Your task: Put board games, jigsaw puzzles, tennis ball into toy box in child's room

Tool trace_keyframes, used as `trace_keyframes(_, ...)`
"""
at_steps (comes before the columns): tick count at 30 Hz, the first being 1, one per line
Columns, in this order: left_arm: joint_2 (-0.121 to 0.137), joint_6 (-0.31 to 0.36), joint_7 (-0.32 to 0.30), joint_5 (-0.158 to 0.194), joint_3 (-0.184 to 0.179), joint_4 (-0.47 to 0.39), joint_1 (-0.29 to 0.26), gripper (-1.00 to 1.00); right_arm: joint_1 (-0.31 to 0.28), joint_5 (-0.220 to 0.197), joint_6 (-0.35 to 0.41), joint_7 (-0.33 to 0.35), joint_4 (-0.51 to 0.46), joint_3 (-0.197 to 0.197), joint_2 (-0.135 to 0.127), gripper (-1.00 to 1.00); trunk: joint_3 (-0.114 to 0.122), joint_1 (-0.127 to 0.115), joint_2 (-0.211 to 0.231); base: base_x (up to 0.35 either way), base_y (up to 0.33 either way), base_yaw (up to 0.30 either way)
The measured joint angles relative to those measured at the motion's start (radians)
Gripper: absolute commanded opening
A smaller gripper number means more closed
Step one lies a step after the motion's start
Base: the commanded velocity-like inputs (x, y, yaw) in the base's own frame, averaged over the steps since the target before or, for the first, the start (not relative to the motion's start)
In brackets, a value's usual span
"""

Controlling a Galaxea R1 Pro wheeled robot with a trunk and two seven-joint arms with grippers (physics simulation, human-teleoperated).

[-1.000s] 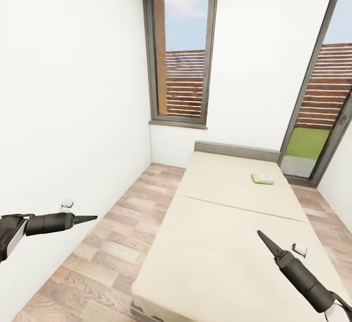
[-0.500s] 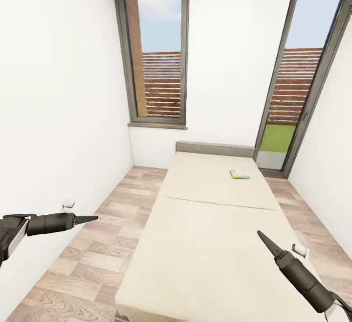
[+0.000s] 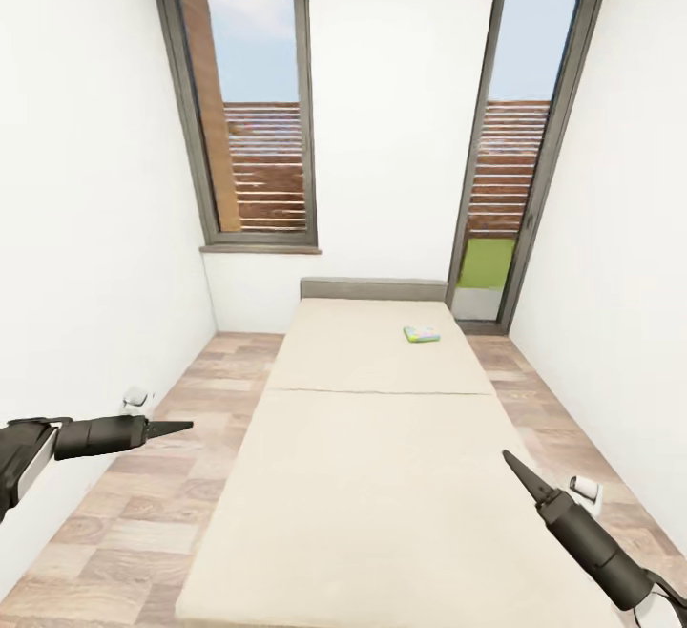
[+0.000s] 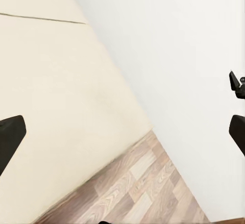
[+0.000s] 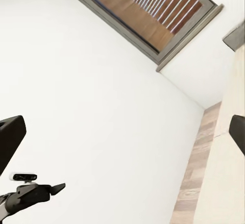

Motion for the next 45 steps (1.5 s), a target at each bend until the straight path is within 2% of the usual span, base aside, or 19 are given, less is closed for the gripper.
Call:
trace_keyframes(11,0.0,0.0,0.0,0.0,0.0,0.0,0.0,1.0,-0.009,-0.002,0.009,0.0,0.043,-0.008,-0.016,1.0,-0.003,0.0,0.0,0.0,-0.288,-0.256)
trace_keyframes(17,0.0,0.0,0.0,0.0,0.0,0.0,0.0,1.0,-0.01,-0.002,0.01,-0.001,0.054,-0.025,-0.017,1.0,-0.011,0.0,0.0,0.0,-0.299,-0.177)
trace_keyframes(26,0.0,0.0,0.0,0.0,0.0,0.0,0.0,1.0,-0.011,-0.002,0.034,-0.002,0.058,-0.029,-0.017,1.0,-0.023,0.0,0.0,0.0,-0.302,-0.152)
trace_keyframes(36,0.0,-0.003,0.001,0.0,0.0,0.0,0.0,1.0,-0.027,-0.002,0.044,-0.001,0.081,-0.042,-0.016,1.0,-0.037,0.0,0.0,0.001,-0.304,-0.078)
trace_keyframes(45,0.0,-0.034,0.001,0.0,0.0,0.002,0.0,1.0,-0.029,0.004,0.036,0.0,0.092,-0.055,-0.01,1.0,-0.039,0.0,0.0,0.093,-0.306,-0.008)
